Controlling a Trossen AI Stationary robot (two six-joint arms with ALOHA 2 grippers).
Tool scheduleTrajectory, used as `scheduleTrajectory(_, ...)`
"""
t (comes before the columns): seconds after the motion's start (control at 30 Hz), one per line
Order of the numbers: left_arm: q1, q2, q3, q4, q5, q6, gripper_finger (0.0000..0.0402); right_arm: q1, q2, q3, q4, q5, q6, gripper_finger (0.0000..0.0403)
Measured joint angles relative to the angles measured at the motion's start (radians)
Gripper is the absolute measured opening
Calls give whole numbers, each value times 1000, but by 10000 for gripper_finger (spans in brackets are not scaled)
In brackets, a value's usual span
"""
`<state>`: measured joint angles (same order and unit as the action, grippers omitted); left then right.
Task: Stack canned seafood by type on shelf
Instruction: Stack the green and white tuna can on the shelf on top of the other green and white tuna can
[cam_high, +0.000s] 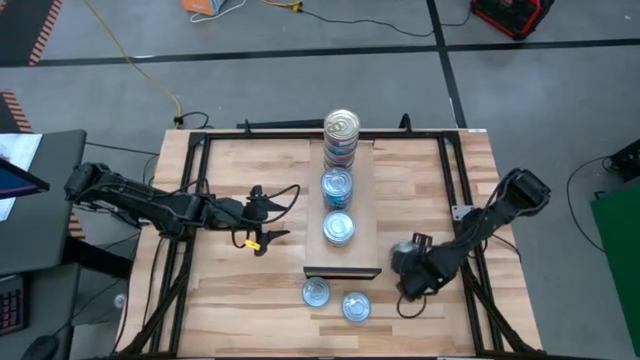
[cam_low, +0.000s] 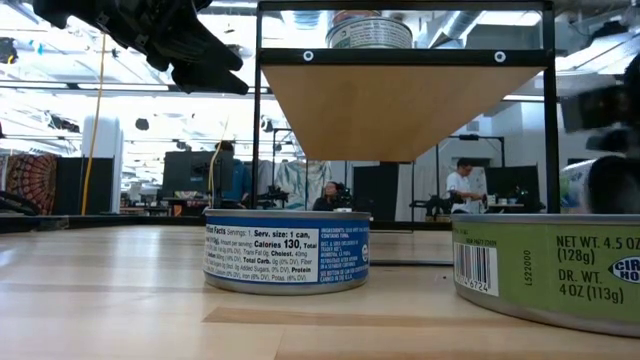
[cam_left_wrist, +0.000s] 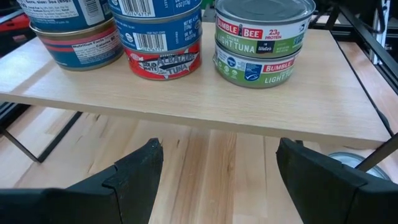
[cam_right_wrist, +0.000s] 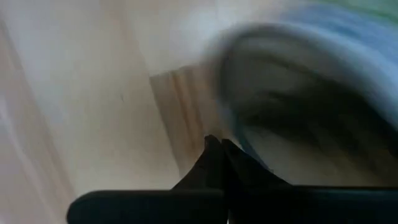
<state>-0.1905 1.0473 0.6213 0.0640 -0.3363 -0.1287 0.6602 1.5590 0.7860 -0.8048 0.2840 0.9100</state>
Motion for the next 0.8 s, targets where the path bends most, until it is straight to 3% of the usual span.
scheduleTrajectory(0.33, 0, 0, 0, 2, 1, -5, 302, 2, 10, 5, -5, 18, 61, 19)
scheduleTrajectory(0.6, 0, 0, 0, 1, 1, -7, 302, 9, -139, 6, -46, -6, 223, 32)
scheduleTrajectory(0.8, 0, 0, 0, 1, 29, -14, 302, 18, -249, 6, -57, -56, 324, 89)
